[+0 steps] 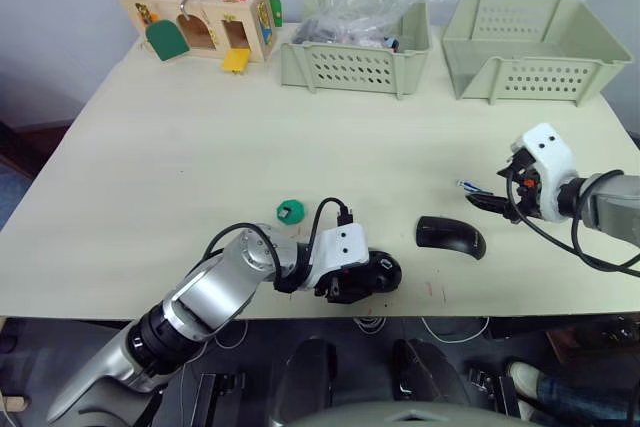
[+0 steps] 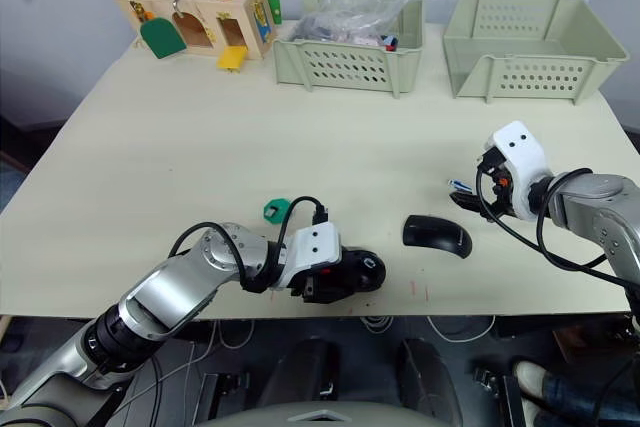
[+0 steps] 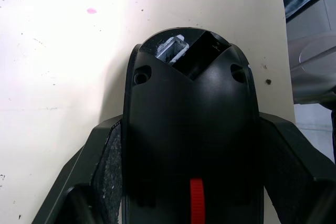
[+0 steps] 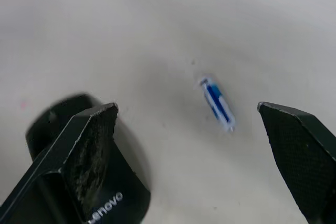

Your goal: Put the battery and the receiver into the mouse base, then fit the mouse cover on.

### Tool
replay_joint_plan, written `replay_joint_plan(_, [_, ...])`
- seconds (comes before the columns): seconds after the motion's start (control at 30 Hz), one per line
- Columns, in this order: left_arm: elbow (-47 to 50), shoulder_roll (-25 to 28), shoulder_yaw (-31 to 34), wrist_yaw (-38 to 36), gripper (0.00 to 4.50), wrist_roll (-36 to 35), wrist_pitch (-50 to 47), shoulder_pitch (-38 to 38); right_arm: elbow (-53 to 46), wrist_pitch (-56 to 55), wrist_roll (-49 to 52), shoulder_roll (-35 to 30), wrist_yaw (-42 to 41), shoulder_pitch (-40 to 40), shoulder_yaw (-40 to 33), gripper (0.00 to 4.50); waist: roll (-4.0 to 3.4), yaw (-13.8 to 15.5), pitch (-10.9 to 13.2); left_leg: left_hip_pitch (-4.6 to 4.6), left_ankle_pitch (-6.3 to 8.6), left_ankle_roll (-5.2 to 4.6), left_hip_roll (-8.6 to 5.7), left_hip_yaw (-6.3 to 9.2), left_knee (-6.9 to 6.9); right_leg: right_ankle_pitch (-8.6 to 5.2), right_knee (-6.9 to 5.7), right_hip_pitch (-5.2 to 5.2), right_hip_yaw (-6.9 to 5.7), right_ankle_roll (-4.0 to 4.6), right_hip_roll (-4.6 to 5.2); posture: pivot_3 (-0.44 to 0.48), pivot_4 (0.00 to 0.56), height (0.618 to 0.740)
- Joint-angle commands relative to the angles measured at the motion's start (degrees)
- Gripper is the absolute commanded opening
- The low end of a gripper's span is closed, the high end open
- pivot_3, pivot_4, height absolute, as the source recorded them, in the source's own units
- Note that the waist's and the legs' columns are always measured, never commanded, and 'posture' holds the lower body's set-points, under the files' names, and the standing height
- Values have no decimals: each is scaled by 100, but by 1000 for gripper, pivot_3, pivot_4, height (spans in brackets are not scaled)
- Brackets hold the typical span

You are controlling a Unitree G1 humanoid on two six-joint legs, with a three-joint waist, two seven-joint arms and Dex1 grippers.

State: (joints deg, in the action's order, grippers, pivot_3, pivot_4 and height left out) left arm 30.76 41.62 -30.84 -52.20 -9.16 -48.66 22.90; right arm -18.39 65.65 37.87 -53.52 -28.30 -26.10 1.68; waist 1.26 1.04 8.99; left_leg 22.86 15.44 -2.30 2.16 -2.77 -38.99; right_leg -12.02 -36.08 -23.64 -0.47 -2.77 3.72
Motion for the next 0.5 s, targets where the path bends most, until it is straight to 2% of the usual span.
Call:
replay_joint_plan(0.03, [-64, -24, -74, 33, 2969, 36, -82, -29, 262, -148, -504, -85, -114, -360, 334, 2782, 0, -7, 0, 0, 0, 0, 0, 0, 0, 0, 0, 0, 0, 0, 0, 0, 150, 740])
replay_joint_plan(0.07, [-61, -30, -75, 34, 2969, 33, -90, -28, 333, -326, -835, -190, -188, -438, 658, 2506, 0, -5, 0, 0, 0, 0, 0, 1, -1, 0, 0, 0, -1, 0, 0, 0, 150, 740])
replay_joint_plan(0.5, [-30, -70, -89, 46, 2969, 43, -139, -9, 1329, -630, -1956, 136, -896, -1093, 1598, 2506, 0, -8, 0, 2, 0, 0, 0, 0, -2, 0, 0, -1, -2, -1, 0, 0, 150, 740])
